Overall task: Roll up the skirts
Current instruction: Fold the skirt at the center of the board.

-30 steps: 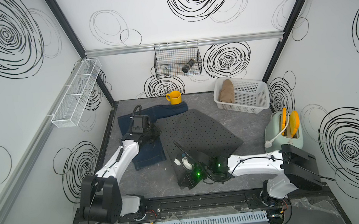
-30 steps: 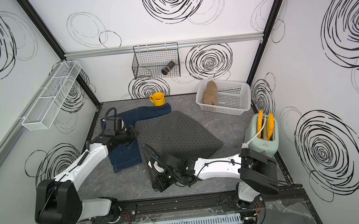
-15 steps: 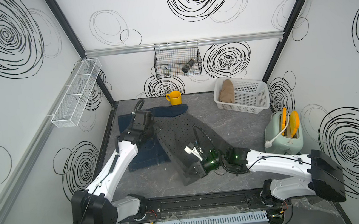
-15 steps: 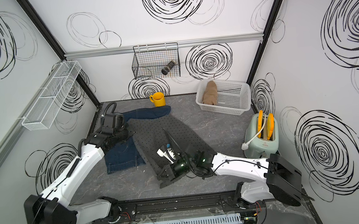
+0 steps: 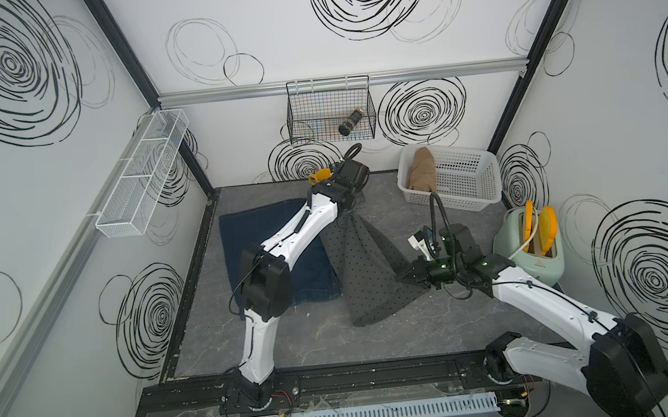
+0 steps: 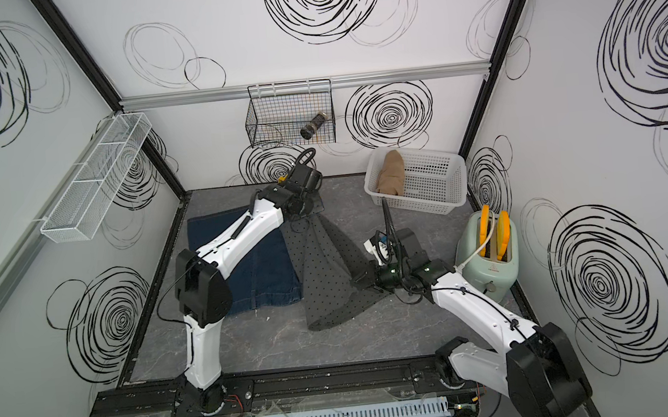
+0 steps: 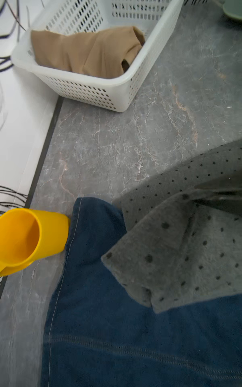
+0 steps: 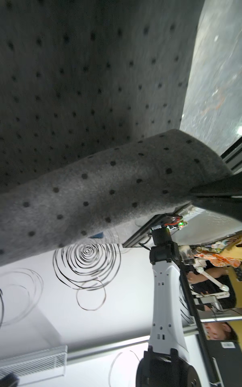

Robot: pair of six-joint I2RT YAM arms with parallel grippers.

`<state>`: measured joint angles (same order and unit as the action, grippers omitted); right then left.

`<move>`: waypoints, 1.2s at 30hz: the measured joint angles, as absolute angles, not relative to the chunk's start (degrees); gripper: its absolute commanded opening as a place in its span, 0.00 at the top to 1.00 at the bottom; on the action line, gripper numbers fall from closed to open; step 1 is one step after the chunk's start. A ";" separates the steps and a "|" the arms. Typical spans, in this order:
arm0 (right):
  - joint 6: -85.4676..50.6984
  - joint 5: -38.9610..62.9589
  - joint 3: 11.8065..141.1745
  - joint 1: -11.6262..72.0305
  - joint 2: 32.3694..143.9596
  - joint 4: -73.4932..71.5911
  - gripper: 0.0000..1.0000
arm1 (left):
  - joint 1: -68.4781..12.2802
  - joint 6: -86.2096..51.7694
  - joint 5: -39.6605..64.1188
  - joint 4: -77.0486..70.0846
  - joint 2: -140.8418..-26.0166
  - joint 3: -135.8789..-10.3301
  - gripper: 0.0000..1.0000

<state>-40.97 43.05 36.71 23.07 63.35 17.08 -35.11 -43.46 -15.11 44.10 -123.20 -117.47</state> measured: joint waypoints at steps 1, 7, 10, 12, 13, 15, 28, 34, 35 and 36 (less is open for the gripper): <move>-40.03 42.96 36.69 21.54 63.59 18.22 1.00 | -35.64 -43.48 -15.05 44.73 -125.25 -119.50 1.00; -34.79 42.70 36.45 13.52 69.78 22.83 1.00 | -36.91 -43.44 -13.85 47.13 -136.16 -130.15 0.98; -33.34 43.38 35.51 11.20 73.45 22.85 1.00 | -36.80 -43.44 -14.09 47.11 -138.61 -131.79 0.97; -32.67 43.53 35.20 10.46 75.42 22.79 1.00 | -36.64 -43.46 -13.93 47.03 -139.22 -131.76 0.97; -32.45 43.57 35.18 10.13 76.05 22.70 1.00 | -36.49 -43.48 -13.50 46.87 -139.46 -131.76 0.92; -31.97 43.70 35.18 9.39 77.10 22.28 1.00 | -36.10 -43.48 -12.62 46.41 -139.98 -131.76 0.90; -31.22 41.34 35.20 5.89 81.43 22.35 0.61 | -33.47 -40.60 -7.60 41.98 -145.82 -136.07 0.14; -32.80 34.74 35.77 5.50 77.12 23.46 0.57 | -31.83 -37.63 -7.79 40.23 -139.63 -132.90 0.04; -33.30 33.39 35.94 5.82 75.24 23.49 0.56 | -31.48 -37.17 -8.12 39.81 -136.57 -130.04 0.04; -33.63 32.14 36.10 6.26 73.43 23.44 0.54 | -31.18 -36.84 -8.27 39.48 -133.75 -127.33 0.03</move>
